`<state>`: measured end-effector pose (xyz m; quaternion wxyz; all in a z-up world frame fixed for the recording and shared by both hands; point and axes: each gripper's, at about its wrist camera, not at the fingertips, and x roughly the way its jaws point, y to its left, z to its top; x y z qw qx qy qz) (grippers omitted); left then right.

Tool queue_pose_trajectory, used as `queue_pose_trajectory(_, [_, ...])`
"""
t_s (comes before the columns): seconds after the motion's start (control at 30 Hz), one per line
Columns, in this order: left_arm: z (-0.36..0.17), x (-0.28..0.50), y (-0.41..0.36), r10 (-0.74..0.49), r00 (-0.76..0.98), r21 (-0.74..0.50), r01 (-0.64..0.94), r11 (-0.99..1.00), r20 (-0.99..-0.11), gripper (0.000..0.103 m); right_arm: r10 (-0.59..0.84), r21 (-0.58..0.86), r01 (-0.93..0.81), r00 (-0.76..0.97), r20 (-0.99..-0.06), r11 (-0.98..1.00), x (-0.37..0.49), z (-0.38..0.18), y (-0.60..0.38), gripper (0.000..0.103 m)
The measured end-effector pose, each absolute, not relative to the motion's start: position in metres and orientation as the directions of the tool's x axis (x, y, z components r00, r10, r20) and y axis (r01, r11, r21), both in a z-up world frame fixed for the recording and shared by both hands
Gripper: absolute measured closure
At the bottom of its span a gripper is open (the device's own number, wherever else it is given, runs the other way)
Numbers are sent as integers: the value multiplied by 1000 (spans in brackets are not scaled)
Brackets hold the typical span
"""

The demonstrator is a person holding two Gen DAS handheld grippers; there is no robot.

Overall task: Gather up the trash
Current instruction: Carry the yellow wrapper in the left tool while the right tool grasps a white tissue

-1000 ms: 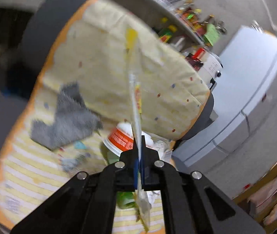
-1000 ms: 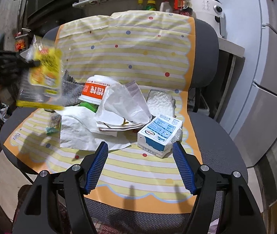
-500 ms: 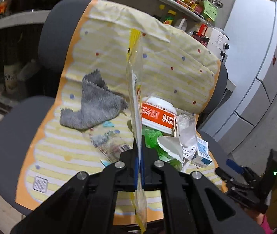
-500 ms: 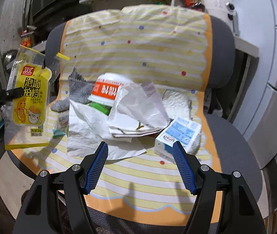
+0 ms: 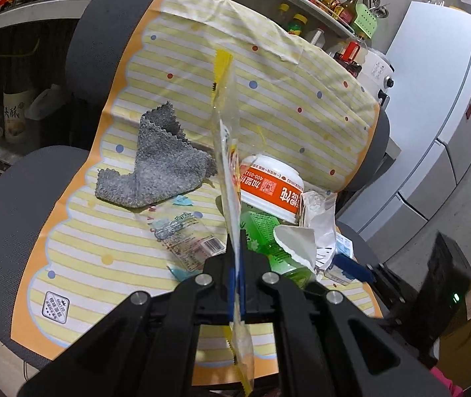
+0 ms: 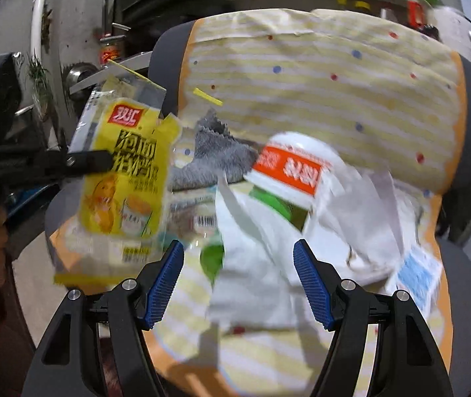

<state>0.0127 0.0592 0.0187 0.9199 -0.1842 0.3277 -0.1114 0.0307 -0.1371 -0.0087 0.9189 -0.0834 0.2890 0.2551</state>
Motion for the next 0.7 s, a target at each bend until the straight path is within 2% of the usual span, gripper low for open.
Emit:
queue_pose_trajectory(0.03, [19, 13, 60, -327, 761, -413, 86, 907, -560, 103, 418, -8, -516, 702, -577, 856, 36, -9, -134, 36])
queue_pose_trajectory(0.1, [18, 12, 60, -331, 762, -416, 90, 905, -556, 103, 392, -26, -505, 701, -596, 863, 51, -12, -126, 48])
queue_pose_trajectory(0.13, [18, 12, 60, -335, 762, -418, 94, 904, -554, 103, 380, -37, -499, 703, -602, 866, 55, -13, -123, 50])
queue_pose_trajectory(0.23, [18, 11, 59, -337, 763, -417, 98, 904, -551, 103, 366, -40, -491, 698, -615, 870, 64, -16, -122, 68])
queue_pose_trajectory(0.3, [19, 10, 59, -335, 768, -414, 100, 905, -545, 103, 352, -50, -480, 706, -614, 876, 66, -13, -121, 93])
queue_pose_trajectory(0.33, [21, 9, 59, -331, 772, -410, 101, 906, -542, 103, 343, -66, -476, 716, -608, 877, 65, -9, -121, 99])
queue_pose_trajectory(0.47, [34, 4, 57, -313, 795, -385, 109, 916, -519, 103, 387, -15, -473, 738, -553, 881, 62, 20, -131, 101])
queue_pose_trajectory(0.6, [66, -13, 49, -309, 840, -346, 157, 925, -446, 103, 481, 120, -481, 759, -439, 868, 44, 69, -163, 101])
queue_pose_trajectory(0.7, [86, -28, 36, -332, 857, -323, 208, 923, -395, 103, 493, 160, -470, 779, -387, 868, 27, 92, -186, 101])
